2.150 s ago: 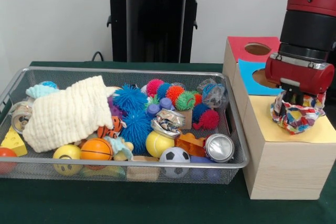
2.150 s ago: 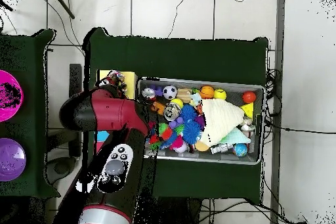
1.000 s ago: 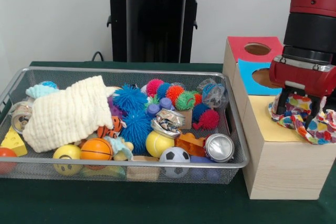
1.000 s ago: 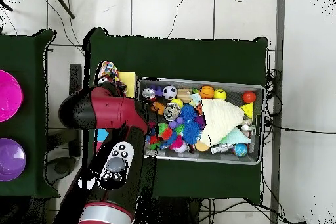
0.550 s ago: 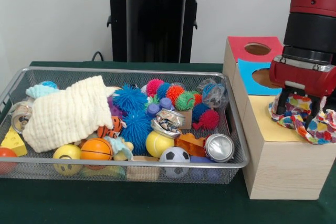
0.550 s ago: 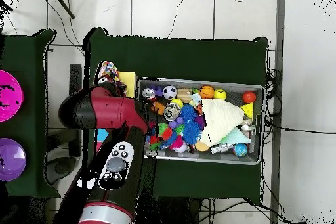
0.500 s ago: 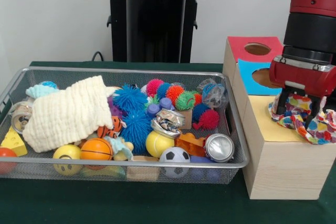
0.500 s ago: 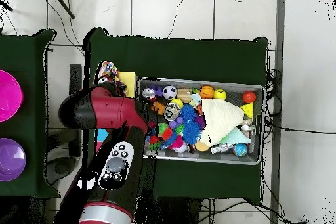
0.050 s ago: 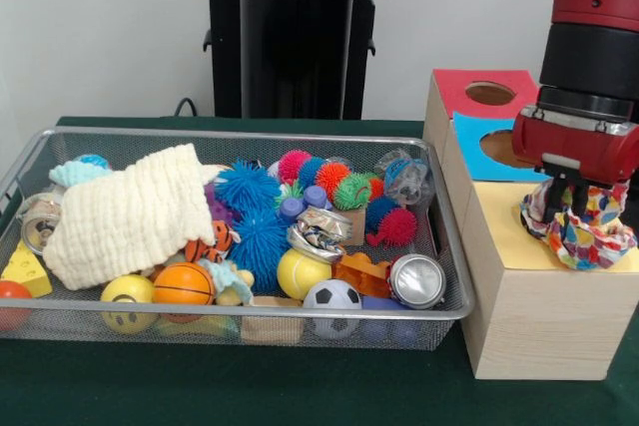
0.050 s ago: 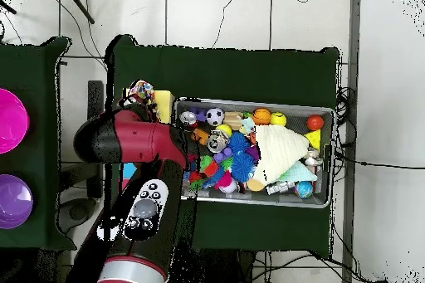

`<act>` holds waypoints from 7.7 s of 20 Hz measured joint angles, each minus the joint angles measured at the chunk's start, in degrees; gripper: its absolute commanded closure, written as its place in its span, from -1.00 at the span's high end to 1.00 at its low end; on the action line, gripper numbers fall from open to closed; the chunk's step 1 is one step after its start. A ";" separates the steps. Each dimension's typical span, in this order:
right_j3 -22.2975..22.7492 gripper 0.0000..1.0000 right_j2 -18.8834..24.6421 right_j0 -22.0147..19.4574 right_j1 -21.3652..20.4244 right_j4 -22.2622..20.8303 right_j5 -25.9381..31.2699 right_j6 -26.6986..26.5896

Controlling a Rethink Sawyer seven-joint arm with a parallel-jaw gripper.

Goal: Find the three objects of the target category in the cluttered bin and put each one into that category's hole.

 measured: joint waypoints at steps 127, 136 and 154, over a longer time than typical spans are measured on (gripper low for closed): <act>7.18 -1.00 -0.06 -5.05 -13.42 -5.64 13.27 0.00; 7.17 -1.00 -0.06 -3.89 -12.74 -5.77 13.27 0.00; 6.89 -1.00 -0.04 -0.58 -8.55 -5.74 13.26 0.00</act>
